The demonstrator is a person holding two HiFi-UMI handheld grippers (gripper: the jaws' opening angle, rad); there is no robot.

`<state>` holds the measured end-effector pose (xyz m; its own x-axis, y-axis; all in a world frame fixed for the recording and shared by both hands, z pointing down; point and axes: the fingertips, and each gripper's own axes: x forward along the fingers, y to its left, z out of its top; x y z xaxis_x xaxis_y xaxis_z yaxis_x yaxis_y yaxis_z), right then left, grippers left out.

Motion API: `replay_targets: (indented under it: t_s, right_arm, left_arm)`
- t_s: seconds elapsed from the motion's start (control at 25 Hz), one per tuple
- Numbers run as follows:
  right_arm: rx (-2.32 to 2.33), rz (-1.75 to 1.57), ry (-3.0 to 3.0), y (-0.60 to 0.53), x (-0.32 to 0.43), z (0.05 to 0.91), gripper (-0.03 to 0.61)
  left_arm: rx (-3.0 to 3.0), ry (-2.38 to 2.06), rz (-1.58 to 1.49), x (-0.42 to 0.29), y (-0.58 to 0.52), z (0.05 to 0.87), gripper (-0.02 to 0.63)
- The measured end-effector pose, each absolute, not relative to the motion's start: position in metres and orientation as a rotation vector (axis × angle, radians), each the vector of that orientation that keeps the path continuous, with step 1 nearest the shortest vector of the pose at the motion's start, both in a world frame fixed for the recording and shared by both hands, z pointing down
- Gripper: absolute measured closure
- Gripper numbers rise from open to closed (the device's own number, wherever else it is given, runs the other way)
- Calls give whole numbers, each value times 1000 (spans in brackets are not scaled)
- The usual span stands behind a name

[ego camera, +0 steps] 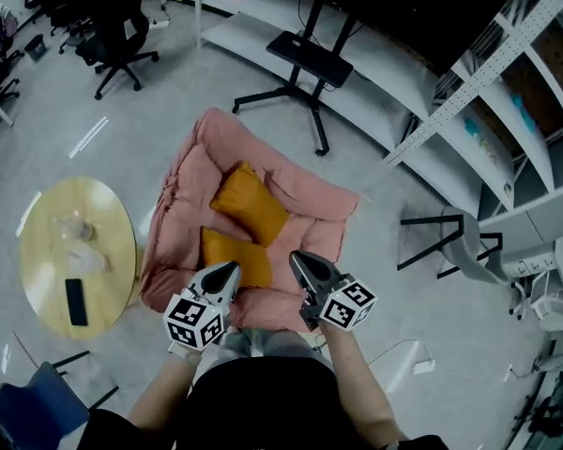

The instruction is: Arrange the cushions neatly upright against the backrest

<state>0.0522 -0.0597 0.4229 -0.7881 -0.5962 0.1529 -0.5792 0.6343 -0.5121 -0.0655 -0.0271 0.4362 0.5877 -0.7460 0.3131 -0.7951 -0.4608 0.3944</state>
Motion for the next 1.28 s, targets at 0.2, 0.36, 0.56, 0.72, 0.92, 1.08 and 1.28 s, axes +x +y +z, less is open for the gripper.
replay_targets:
  t_s: [0.2, 0.36, 0.56, 0.72, 0.92, 1.08, 1.28]
  right_arm:
    - [-1035, -697, 2854, -33, 71, 376, 568]
    - [-1025, -580, 2890, -13, 90, 343, 568]
    - [-1011, -505, 2860, 7, 133, 320, 568]
    - [-1013, -438, 2882, 16, 157, 318, 569]
    - [-1036, -316, 2919, 31, 162, 307, 569]
    - [-1065, -266, 2918, 36, 161, 300, 571]
    - [-1112, -278, 2903, 37, 159, 304, 569]
  left_arm:
    - [2465, -1188, 130, -20, -23, 386, 598]
    - [2504, -1214, 157, 14, -10, 360, 600]
    - [2551, -1245, 182, 58, 9, 345, 600]
    - [2581, -1240, 168, 83, 22, 331, 600]
    - [2617, -1198, 164, 96, 32, 321, 600]
    - [2611, -1158, 94, 98, 30, 314, 600]
    - [2621, -1124, 96, 94, 33, 317, 600]
